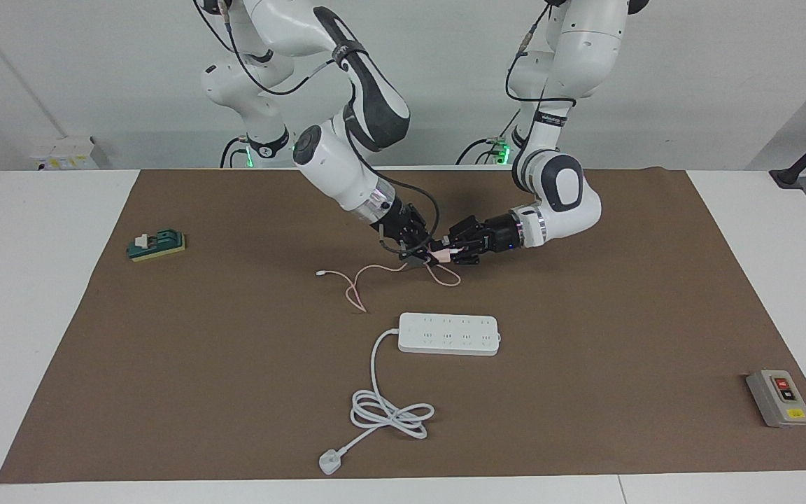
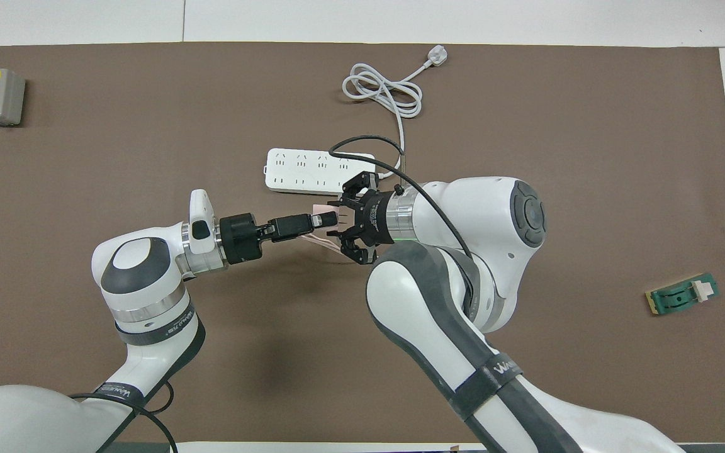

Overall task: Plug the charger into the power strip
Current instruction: 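Pull the charger away with the left gripper while the right gripper withdraws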

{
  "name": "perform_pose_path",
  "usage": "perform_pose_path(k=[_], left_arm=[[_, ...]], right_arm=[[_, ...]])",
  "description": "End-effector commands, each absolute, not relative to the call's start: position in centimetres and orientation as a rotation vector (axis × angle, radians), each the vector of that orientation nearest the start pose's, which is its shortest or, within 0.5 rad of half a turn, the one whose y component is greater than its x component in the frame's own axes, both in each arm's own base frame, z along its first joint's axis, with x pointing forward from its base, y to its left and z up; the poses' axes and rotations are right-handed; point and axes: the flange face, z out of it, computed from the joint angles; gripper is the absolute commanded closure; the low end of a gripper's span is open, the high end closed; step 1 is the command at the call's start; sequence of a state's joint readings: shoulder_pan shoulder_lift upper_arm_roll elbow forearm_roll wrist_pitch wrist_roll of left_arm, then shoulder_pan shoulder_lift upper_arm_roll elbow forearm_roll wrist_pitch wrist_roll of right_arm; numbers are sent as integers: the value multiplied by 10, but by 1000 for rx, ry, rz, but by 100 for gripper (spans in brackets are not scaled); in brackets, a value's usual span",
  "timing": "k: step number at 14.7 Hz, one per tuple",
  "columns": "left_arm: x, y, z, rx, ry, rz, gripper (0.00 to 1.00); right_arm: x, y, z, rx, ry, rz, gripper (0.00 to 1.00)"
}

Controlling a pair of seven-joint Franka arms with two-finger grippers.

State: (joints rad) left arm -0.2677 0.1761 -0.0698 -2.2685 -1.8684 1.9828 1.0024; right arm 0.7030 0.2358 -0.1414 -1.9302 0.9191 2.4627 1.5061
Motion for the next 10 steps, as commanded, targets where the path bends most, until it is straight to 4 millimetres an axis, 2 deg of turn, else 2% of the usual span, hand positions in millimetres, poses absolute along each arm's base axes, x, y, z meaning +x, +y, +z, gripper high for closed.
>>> perform_pose_path(k=[1, 2, 3, 4, 5, 8, 9, 10], left_arm=[[499, -206, 327, 1670, 137, 216, 100], [503, -201, 336, 1663, 146, 228, 100], [506, -197, 343, 1658, 150, 239, 100], [510, -194, 348, 1654, 150, 251, 100], [513, -194, 352, 1650, 145, 259, 100], [516, -192, 358, 1651, 144, 274, 100], [517, -190, 363, 1652, 142, 284, 100], [520, -180, 365, 1657, 161, 300, 100]], right_arm=[[535, 340, 398, -1770, 1794, 546, 54], [535, 340, 398, -1773, 1792, 544, 26], [536, 339, 398, -1774, 1792, 544, 22], [536, 338, 397, -1785, 1780, 540, 9], [536, 338, 397, -1796, 1766, 534, 0], [535, 338, 399, -1799, 1761, 540, 0], [538, 331, 399, -1797, 1767, 537, 0], [542, 322, 399, -1796, 1773, 546, 0]])
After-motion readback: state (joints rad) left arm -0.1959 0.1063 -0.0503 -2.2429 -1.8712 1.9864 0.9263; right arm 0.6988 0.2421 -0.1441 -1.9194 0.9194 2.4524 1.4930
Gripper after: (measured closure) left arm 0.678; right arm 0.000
